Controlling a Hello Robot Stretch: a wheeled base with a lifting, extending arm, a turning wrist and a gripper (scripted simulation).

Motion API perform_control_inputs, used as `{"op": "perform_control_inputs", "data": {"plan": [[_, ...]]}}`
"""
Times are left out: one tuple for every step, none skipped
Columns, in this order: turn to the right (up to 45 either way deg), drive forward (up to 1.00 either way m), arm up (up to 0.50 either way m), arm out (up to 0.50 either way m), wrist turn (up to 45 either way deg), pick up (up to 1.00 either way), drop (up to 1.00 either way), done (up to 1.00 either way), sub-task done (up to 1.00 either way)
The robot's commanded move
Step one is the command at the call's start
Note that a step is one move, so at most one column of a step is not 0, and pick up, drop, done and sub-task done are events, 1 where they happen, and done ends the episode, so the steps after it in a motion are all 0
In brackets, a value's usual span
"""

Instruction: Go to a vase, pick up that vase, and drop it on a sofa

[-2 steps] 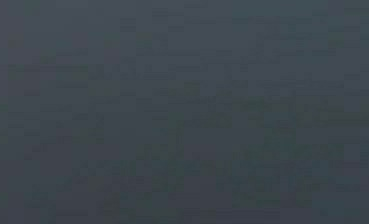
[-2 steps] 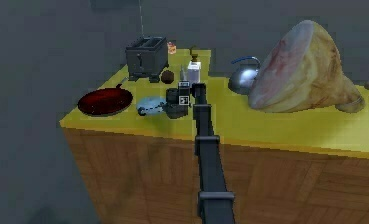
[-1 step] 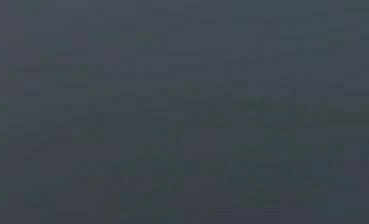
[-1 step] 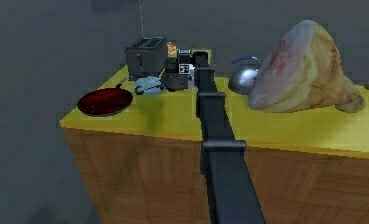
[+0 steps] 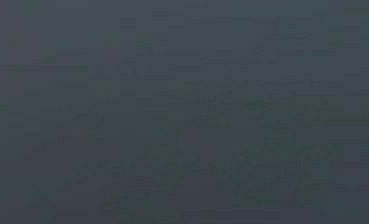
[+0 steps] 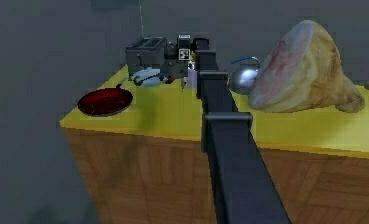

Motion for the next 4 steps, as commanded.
{"op": "perform_control_inputs", "data": {"plan": [[0.0,0.0,0.0,0.0,-45.0,0.0,0.0,0.0,0.0],[0.0,0.0,0.0,0.0,-45.0,0.0,0.0,0.0,0.0],[0.0,0.0,0.0,0.0,-9.0,0.0,0.0,0.0,0.0],[0.0,0.0,0.0,-0.46,0.0,0.0,0.0,0.0,0.0]]}}
